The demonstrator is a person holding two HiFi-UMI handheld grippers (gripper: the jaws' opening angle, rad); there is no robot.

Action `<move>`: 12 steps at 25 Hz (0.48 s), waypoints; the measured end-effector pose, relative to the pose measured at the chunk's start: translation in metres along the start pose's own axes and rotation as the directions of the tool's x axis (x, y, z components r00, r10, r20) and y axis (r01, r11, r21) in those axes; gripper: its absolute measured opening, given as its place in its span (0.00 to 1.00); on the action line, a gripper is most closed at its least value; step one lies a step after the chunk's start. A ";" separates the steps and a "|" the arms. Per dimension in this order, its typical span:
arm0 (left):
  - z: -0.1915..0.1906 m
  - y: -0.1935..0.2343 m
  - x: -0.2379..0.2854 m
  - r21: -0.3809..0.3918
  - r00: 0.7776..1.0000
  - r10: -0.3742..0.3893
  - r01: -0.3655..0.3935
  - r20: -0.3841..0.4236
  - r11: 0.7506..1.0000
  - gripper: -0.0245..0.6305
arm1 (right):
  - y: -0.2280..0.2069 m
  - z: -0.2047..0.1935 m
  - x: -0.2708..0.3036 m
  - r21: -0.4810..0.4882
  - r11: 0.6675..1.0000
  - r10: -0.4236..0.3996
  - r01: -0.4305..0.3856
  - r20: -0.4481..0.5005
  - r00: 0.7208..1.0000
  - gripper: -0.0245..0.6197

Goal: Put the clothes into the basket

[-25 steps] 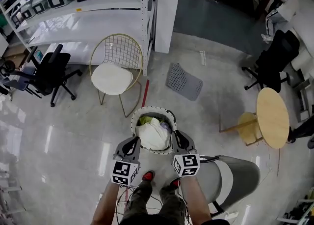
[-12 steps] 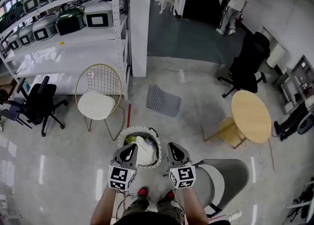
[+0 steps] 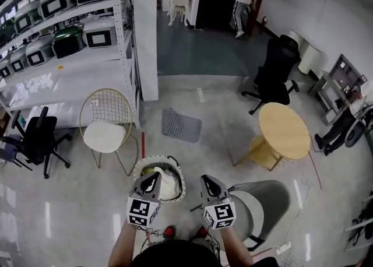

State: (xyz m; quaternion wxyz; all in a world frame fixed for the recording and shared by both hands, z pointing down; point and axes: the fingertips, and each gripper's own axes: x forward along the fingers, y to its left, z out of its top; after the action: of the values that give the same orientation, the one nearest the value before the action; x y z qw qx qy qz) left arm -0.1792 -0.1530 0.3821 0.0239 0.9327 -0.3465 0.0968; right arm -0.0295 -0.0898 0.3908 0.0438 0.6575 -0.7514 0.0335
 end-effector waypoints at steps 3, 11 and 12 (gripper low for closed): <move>-0.002 -0.005 -0.003 -0.013 1.000 -0.015 0.015 0.003 1.000 0.05 | -0.001 0.005 -0.009 0.022 0.999 -0.024 0.024 0.010 1.000 0.10; -0.008 -0.008 -0.007 -0.016 0.999 -0.030 0.030 -0.017 0.999 0.05 | 0.000 0.003 -0.017 0.044 0.998 -0.042 0.042 -0.001 0.999 0.10; -0.008 -0.007 -0.006 -0.017 0.999 -0.029 0.029 -0.017 0.999 0.05 | 0.000 0.003 -0.016 0.043 0.998 -0.038 0.038 -0.004 0.999 0.10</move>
State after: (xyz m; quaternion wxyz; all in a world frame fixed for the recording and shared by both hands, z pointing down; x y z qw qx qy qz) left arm -0.1807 -0.1426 0.3883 0.0360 0.9365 -0.3335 0.1018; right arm -0.0278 -0.0744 0.3857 0.0316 0.6725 -0.7377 0.0499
